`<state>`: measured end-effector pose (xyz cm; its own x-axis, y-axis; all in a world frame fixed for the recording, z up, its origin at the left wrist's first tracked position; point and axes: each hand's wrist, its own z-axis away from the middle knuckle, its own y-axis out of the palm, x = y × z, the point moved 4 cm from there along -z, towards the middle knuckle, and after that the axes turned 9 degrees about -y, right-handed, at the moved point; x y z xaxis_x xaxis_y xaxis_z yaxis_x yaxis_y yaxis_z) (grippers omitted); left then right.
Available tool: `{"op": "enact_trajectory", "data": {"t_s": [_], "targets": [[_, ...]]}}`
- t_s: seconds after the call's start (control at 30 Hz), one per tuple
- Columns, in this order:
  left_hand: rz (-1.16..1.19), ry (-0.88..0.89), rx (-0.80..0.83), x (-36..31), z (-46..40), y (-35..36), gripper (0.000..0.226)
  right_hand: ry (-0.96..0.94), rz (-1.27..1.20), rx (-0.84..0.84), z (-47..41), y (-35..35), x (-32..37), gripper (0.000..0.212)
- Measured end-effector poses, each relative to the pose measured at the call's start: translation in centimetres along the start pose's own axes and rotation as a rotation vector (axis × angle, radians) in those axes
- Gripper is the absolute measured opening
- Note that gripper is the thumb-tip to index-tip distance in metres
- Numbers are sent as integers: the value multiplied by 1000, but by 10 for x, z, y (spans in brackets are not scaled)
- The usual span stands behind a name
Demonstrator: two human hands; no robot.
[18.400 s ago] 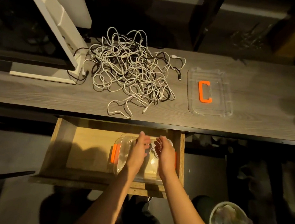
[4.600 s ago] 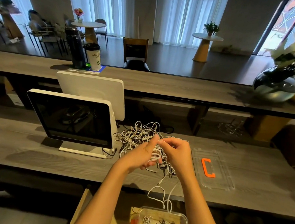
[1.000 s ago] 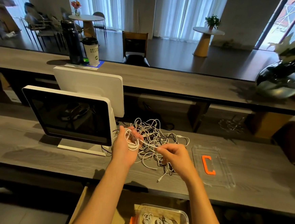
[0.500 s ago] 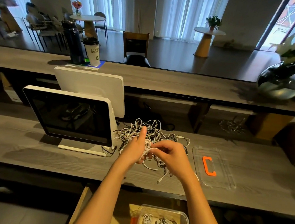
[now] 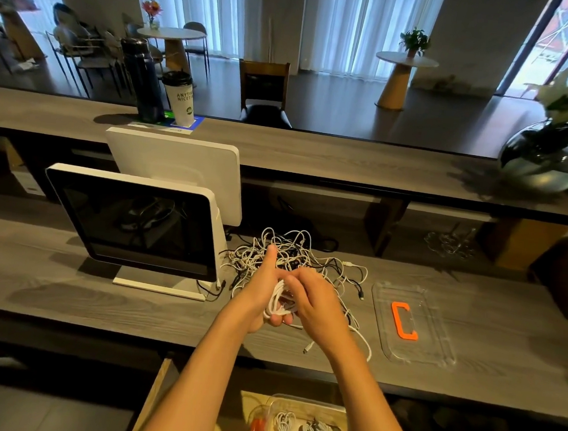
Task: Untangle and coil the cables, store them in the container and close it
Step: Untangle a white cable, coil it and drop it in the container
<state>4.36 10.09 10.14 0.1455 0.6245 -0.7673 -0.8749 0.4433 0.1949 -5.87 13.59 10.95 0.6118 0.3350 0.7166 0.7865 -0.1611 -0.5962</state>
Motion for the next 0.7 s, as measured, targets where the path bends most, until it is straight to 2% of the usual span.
{"op": "enact_trajectory", "data": {"t_s": [0.2,0.27,0.33,0.4,0.47,0.57,0.7], "targets": [[-35,101,-67,-2,4,1,82,80,4,-147,2,4,-7,23],[-219,166,-44,-4,9,3,69,137,-6,-264,4,-3,-10,22],[-494,246,-48,-6,13,3,47,184,-39,-374,7,-11,-14,22],[-668,316,-94,-7,15,3,34,196,-83,-412,8,-15,-13,25],[-704,367,-165,-10,16,3,32,183,-115,-381,7,-20,-8,27],[-717,431,-225,-16,20,-5,32,150,-245,-231,4,-37,-7,19],[-813,440,-136,-19,28,-9,32,26,-151,-112,5,-65,-16,21]]}}
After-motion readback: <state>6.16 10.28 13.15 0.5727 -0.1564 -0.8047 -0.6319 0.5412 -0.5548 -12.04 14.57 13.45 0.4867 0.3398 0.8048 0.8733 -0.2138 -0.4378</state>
